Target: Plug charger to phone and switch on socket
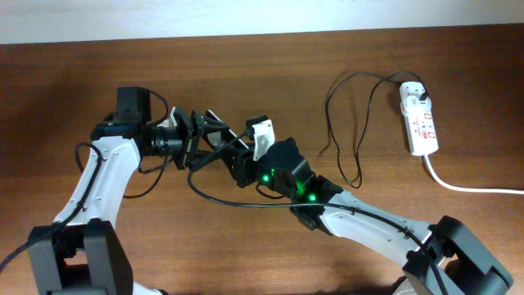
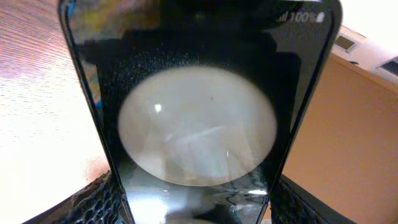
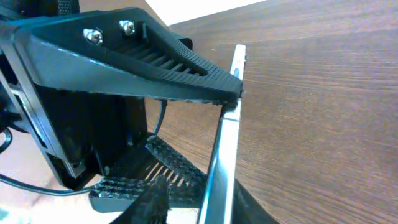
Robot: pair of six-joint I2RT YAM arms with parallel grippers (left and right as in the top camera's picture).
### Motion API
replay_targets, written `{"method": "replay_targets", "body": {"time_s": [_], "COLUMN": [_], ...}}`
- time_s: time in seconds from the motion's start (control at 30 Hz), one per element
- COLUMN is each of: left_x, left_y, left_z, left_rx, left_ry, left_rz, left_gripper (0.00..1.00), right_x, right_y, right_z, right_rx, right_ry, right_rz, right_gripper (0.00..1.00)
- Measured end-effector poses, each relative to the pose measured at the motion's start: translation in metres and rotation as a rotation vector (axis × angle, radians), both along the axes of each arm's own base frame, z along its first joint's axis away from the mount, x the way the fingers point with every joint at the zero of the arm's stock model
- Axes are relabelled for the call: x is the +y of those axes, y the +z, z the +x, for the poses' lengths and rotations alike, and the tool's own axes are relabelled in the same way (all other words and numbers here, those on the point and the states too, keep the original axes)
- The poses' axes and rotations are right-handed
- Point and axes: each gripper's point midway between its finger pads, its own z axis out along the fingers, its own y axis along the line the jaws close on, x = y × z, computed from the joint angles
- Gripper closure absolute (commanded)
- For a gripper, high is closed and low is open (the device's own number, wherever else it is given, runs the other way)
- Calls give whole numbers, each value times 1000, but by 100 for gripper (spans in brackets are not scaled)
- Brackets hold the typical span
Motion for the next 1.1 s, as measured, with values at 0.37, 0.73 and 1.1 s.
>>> {"method": "replay_targets", "body": {"time_s": [0.37, 0.73, 1.1], "left_x": [2, 16, 48], "left_y": [0, 12, 79], "left_z": [0, 7, -34], "left_rx": [2, -81, -474], "left_ry": [4, 5, -57], "left_rz": [1, -67, 120], "left_gripper": [13, 1, 1], "right_x": [-6, -7, -13], "right_y": [-7, -5, 8], "right_z": [3, 3, -20], "right_rx": [15, 79, 656], "right_ry": [-33, -35, 66], "right_rz": [-25, -5, 350], "right_gripper": [90, 96, 96]}}
